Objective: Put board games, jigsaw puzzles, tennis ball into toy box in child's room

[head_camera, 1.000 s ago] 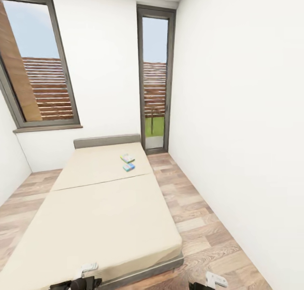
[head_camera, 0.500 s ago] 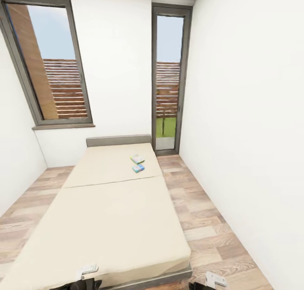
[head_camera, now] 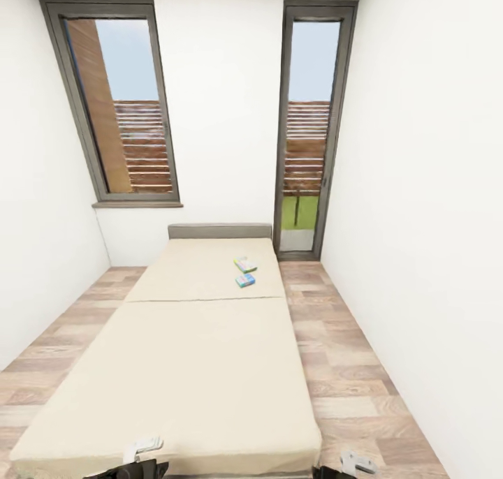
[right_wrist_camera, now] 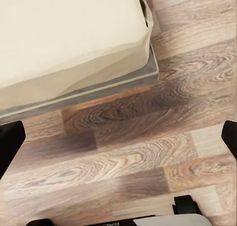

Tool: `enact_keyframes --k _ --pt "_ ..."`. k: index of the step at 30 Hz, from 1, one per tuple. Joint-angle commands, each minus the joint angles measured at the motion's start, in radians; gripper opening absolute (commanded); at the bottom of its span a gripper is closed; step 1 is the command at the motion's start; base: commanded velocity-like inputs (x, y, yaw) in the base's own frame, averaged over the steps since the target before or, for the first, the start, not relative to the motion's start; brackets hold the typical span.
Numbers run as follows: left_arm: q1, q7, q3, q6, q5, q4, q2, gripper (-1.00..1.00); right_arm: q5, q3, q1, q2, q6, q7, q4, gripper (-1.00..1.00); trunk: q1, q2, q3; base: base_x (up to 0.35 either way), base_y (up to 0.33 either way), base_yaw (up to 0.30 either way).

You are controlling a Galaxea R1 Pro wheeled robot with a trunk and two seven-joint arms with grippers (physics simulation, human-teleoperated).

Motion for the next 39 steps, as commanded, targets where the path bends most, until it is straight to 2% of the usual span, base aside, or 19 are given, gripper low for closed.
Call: enact_keyframes --k 1,9,20,27,39 --pt "-0.001 -0.005 0.007 0.01 0.01 -0.002 -0.001 1.0 -0.01 -0.002 0.0 0.001 0.005 -0.002 -0.002 1.0 0.001 -0.001 -0.002 0.106 -0.316 0.292" --pt "-0.001 -0.005 0.006 0.011 0.01 -0.001 -0.001 1.0 -0.009 -0.003 0.0 0.001 0.005 -0.003 -0.002 1.0 0.001 -0.001 -0.002 0.052 -0.327 0.264" --pt "-0.001 -0.006 0.006 0.01 0.01 -0.001 -0.001 1.0 -0.009 -0.002 0.0 0.002 0.005 -0.003 -0.002 1.0 0.001 -0.001 -0.002 0.007 -0.326 0.055" --pt "-0.001 -0.006 0.006 -0.001 0.01 0.0 -0.001 1.0 -0.008 -0.002 0.0 0.005 0.005 -0.003 -0.002 1.0 0.001 -0.001 -0.002 0.001 -0.134 0.073" --pt "-0.001 -0.007 0.006 -0.015 0.011 0.008 -0.001 1.0 -0.007 -0.002 0.0 0.005 0.005 -0.004 -0.002 1.0 0.001 -0.001 -0.002 0.0 -0.145 0.253"
